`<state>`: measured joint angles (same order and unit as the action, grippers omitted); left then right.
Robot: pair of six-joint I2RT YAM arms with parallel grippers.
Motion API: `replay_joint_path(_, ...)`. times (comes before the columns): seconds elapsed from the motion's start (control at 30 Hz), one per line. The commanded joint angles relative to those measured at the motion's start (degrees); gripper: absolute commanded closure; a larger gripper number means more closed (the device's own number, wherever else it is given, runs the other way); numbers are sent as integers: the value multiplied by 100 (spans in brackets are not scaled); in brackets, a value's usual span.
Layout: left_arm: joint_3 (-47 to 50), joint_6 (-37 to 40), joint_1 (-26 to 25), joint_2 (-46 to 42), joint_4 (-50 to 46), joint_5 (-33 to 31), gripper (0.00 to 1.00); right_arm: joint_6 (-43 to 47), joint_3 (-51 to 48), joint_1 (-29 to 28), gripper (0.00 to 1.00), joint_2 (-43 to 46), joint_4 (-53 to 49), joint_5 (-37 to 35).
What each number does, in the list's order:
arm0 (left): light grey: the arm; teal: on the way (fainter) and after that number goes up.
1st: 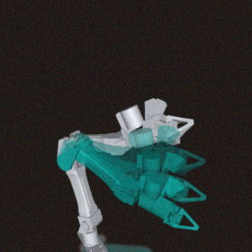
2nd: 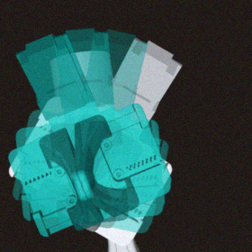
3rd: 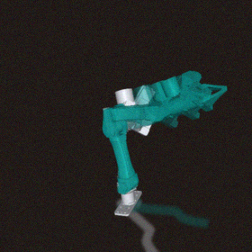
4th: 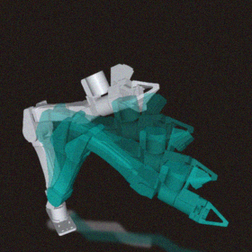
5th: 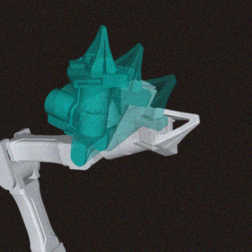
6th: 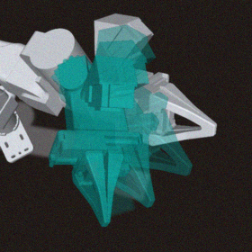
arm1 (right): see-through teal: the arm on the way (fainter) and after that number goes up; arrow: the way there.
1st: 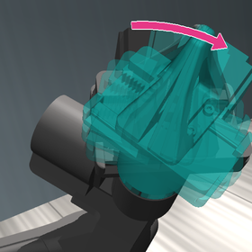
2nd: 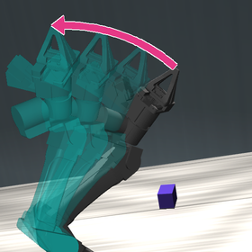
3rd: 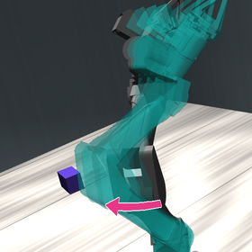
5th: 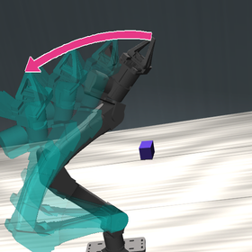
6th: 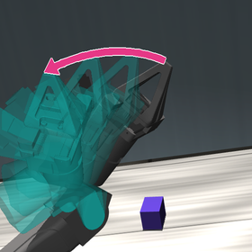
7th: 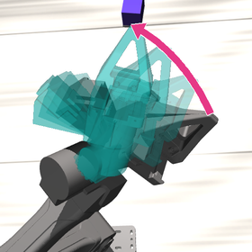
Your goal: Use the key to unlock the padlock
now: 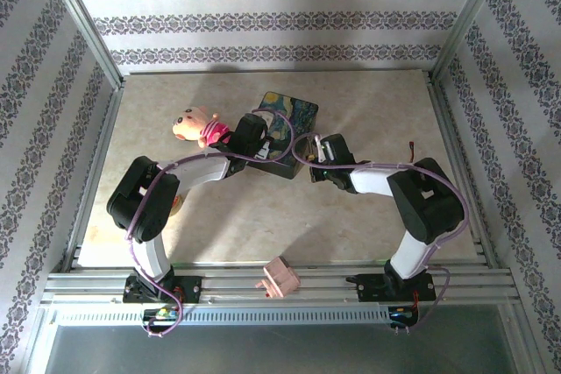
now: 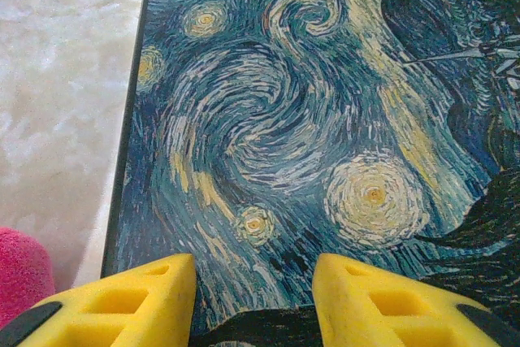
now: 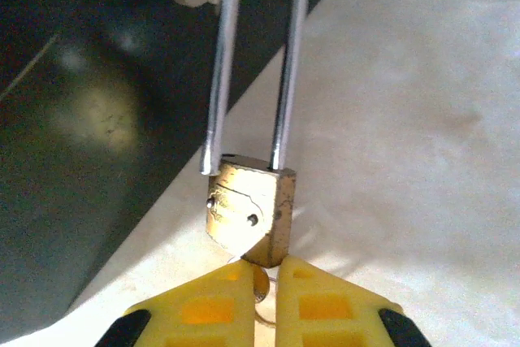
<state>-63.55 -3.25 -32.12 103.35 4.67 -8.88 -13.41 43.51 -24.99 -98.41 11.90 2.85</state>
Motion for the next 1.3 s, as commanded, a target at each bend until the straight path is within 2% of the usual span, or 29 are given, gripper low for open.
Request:
replay_joint_path(0.0,315,-15,-5,124,-809,247,56,-53,-140,132,100,192,243,344)
replay_joint_path(0.43,372,-20,1,-8,-826,220,55,-381,-185,291,100,544,103,765)
replay_joint_path(0.57,357,-32,4,14,-828,246,54,-383,-178,303,66,464,60,585)
replay_joint_path(0.63,343,-52,2,34,-830,242,53,-346,-130,254,56,349,40,483)
replay_joint_path(1.0,221,20,113,117,-955,182,52,239,688,-263,40,-351,-461,-250)
replay_joint_path(1.27,36,131,196,188,-1036,150,52,216,1009,-357,43,-669,-628,-588)
